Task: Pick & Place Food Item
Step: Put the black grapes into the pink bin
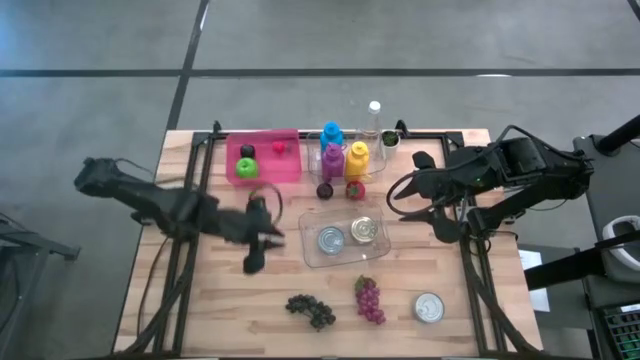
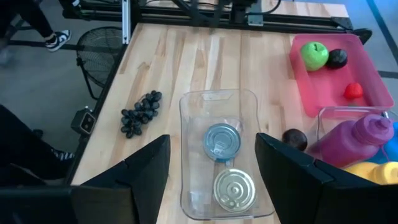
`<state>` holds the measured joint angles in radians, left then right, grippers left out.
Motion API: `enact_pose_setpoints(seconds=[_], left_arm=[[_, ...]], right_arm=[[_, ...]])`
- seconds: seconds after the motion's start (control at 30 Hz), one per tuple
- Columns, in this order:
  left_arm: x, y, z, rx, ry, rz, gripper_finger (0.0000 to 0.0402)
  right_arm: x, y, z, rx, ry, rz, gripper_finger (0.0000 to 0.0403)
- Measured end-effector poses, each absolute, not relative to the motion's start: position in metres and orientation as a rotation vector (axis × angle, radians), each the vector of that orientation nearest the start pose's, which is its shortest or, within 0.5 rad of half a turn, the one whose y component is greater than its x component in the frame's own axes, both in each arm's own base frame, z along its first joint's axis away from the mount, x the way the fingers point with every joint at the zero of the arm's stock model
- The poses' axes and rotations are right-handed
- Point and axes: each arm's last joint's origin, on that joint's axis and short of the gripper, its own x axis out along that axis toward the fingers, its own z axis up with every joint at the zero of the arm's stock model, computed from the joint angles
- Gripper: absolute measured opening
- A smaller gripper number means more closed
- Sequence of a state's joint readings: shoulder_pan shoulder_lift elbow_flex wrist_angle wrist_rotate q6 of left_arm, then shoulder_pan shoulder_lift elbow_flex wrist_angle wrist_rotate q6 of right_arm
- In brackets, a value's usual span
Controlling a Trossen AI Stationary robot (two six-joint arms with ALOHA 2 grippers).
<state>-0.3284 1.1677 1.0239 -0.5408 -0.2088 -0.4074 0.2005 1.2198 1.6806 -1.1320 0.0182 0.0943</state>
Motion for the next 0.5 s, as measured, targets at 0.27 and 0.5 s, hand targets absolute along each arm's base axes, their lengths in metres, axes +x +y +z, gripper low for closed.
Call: enact_pose_setpoints(seconds=[0.27,0.5], left_arm=[[0.249,-0.132,0.258,-0.146,0.862,-0.053,0.0118],[0.276,-0.155,0.212,-0.045,0.978,-0.163,0.0118]], right_arm=[[0.194,0.039,0.454,-0.004,0.669,0.151,0.024],[0.194,0.039,0.454,-0.006,0.668,0.153,0.0234]])
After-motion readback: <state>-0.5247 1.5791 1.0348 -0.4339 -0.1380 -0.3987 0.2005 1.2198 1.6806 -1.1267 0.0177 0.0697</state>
